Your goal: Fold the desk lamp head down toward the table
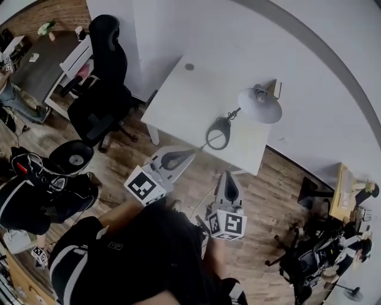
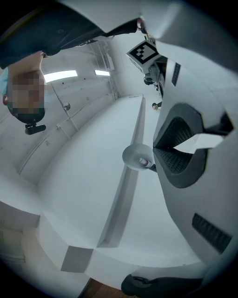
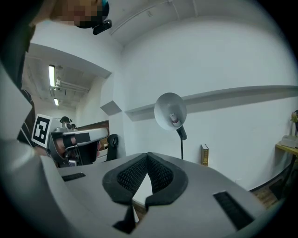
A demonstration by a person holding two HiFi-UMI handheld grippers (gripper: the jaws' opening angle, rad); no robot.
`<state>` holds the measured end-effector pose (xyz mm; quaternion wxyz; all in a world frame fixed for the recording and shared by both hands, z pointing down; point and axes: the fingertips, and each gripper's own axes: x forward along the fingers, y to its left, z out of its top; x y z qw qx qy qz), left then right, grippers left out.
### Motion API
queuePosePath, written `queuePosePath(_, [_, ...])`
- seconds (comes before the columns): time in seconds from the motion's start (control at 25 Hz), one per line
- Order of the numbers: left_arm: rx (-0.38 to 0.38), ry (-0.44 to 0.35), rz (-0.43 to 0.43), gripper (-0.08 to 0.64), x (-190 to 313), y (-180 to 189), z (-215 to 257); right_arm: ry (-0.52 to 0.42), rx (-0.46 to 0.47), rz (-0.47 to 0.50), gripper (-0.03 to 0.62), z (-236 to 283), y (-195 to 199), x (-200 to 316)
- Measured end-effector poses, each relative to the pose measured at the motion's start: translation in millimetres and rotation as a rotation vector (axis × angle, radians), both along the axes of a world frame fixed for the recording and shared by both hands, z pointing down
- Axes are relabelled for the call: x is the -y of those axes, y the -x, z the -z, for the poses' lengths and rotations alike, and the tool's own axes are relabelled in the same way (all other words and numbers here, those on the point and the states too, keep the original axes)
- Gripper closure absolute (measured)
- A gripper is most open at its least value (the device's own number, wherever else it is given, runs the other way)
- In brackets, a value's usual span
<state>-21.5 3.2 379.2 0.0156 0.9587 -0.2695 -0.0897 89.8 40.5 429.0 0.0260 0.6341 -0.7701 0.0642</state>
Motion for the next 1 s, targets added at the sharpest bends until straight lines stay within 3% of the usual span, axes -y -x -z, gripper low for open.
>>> queuePosePath(0.32, [0.011,-0.012,-0.104,0.535,58.9,7.8,6.2,0.006,-0.041,-0.077,0.580,7.7,12.5,46.1])
queuePosePath(0.56, [0.050,-0.060,-0.149,0.535,85.2,-6.3,19.6,0.016,-0.033,-0.087,0.580,13.9,10.7,63.3])
queuePosePath(1.0, [0.181,-0.274,-0.172,0.517,116.1,-57.7,65.0,-0.013,-0.043,-0.051,0.580,26.4,-19.3,86.2])
